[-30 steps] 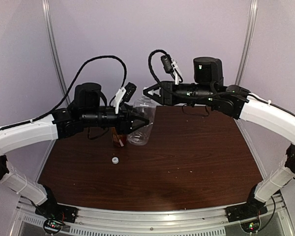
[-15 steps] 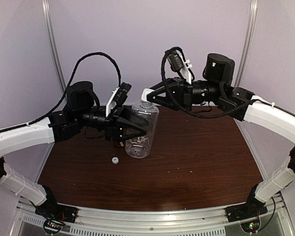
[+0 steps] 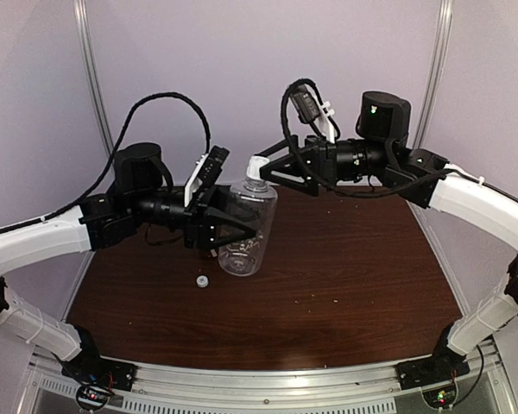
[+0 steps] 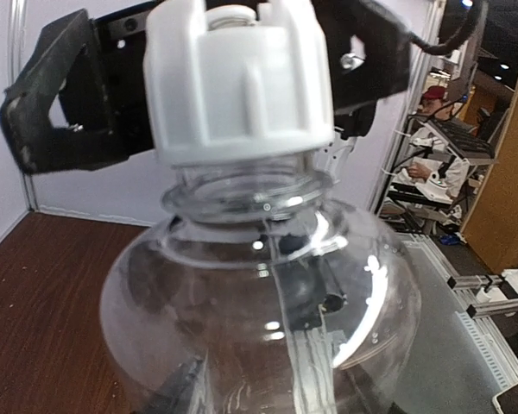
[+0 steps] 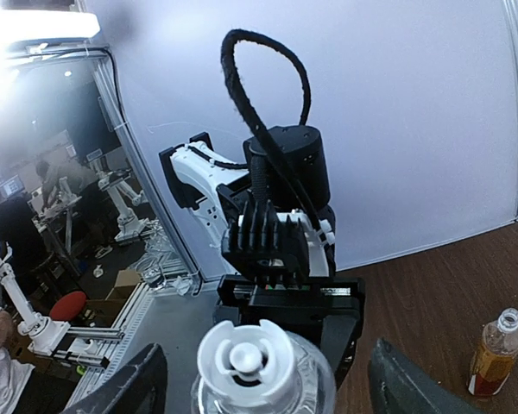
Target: Unscrew the bottle caps
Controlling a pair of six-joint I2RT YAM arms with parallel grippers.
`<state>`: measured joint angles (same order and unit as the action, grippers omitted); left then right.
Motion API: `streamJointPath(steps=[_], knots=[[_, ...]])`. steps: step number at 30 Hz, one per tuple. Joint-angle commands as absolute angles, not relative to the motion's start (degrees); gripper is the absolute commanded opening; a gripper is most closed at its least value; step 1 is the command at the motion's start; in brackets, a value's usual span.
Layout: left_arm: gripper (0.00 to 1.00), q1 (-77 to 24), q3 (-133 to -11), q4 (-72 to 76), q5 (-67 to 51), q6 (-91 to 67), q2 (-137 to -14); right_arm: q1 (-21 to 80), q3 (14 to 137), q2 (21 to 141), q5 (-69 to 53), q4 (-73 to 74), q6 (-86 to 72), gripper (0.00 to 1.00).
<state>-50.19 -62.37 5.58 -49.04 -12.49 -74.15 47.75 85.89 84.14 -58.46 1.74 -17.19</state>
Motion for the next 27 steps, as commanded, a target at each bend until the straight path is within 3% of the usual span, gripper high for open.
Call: streamJointPath(steps=[1, 12, 19, 27], knots=[[0.23, -49.7, -65.0, 1.3, -37.3, -9.0, -73.8, 47.6, 87.1, 81.3, -49.1, 2.8, -21.6, 0.85], [0.23, -50.1, -66.2, 0.6, -26.2, -11.0, -75.3, 51.5, 92.7, 82.8, -17.6, 16.8, -26.3, 0.87], [0.23, -50.3, -66.2, 0.5, -23.9, -11.9, -76.3, 52.5, 93.1, 85.2, -18.6, 15.9, -26.8, 0.83], [0.23, -50.4, -66.2, 0.4, -23.3, -12.0, -76.6, 52.8, 93.6, 86.6, -18.9, 16.7, -25.6, 0.64]])
